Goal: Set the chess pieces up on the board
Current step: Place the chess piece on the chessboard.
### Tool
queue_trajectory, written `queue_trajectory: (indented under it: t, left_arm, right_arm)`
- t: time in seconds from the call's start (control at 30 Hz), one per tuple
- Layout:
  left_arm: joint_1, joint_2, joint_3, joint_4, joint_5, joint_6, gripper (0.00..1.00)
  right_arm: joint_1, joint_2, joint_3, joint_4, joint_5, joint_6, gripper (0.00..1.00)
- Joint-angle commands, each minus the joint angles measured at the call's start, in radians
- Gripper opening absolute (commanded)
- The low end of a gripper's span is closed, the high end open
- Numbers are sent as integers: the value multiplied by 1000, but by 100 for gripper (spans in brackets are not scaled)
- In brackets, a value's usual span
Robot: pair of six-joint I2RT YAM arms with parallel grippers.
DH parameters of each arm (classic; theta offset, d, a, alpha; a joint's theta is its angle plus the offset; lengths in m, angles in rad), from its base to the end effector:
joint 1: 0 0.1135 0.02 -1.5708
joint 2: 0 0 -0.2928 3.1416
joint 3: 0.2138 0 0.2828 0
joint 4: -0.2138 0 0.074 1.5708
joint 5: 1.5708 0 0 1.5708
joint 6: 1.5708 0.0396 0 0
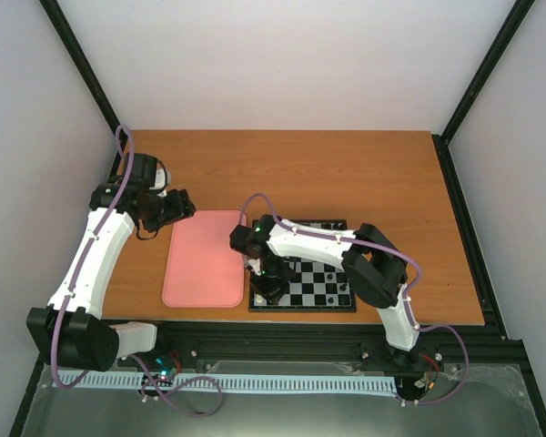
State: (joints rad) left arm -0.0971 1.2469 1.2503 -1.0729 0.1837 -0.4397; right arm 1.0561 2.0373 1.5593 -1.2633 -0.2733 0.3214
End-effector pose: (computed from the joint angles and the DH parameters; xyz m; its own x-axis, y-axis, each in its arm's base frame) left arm 0.2553 -0.0321 0.3530 -0.8676 -0.3360 -0.3667 -0.2062 0.9140 -0.3495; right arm 0.1904 0.3584 0.1907 -0.7179 -0.6516 0.2450 -0.6206 0.7585 0.1988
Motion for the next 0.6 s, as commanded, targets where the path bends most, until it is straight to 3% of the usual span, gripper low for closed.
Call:
queue_trajectory:
  t: [0.0,0.57]
  left_arm:
    - [-3,-14,-7,-9,-10,22,79]
    - [-3,-18,-11,-13,-21,27,79]
  right_arm:
    - [12,5,13,-24,-7,-10,3]
    - [15,24,6,-29,-27,-28,3]
